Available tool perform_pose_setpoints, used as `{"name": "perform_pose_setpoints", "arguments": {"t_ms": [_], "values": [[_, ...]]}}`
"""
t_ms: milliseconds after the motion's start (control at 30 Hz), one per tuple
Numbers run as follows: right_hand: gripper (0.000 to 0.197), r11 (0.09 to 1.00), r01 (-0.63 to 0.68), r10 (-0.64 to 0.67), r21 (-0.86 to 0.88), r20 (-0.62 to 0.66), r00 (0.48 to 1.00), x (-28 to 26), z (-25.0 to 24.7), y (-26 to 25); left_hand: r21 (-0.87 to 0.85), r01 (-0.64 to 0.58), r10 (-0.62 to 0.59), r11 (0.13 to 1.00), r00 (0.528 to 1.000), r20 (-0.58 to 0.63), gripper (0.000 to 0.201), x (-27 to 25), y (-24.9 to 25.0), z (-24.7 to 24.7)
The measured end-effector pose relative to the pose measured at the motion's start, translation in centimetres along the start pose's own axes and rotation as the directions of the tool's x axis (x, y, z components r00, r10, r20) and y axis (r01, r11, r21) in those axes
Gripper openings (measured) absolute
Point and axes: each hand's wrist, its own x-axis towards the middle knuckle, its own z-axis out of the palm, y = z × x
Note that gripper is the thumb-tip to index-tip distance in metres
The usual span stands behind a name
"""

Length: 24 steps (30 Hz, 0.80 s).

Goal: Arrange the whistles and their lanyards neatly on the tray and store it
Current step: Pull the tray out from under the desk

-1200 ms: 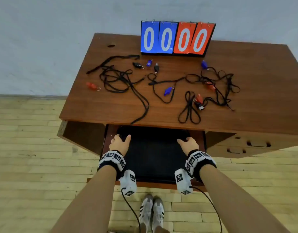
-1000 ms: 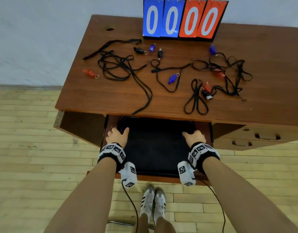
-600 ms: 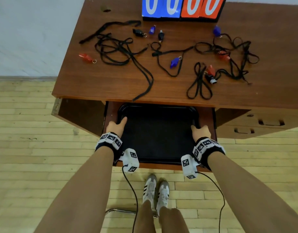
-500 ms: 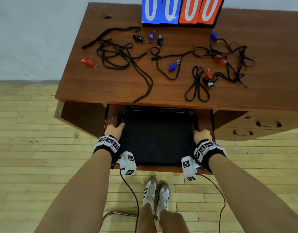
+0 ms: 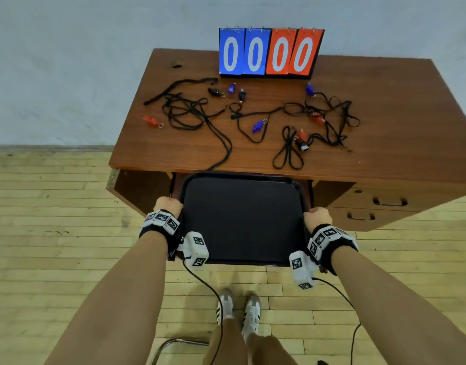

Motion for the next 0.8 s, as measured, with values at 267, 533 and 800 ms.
{"name": "perform_pose_setpoints", "arguments": {"t_ms": [267,533,800], "values": [[0.031,0.991,0.127,-0.123,0.047,-0.077,0.989,-2.5,-3.3,-3.6,-0.012,-0.102,0.103,0.995,0.994,0.04,0.026,-1.1,3.7,-3.9],[0.028,0.986,0.166,-0.165,0.006,-0.079,0.983,-0.5,-0.8,-6.2,0.026,-0.079,0.078,0.997,0.997,0.027,0.015,2.4,3.8,-4.4],[0.03,0.992,0.122,-0.118,0.033,-0.104,0.987,2.1,1.8,-8.1,0.067,-0.044,0.04,0.997,0.998,0.05,0.013,5.5,4.8,-4.4]]}}
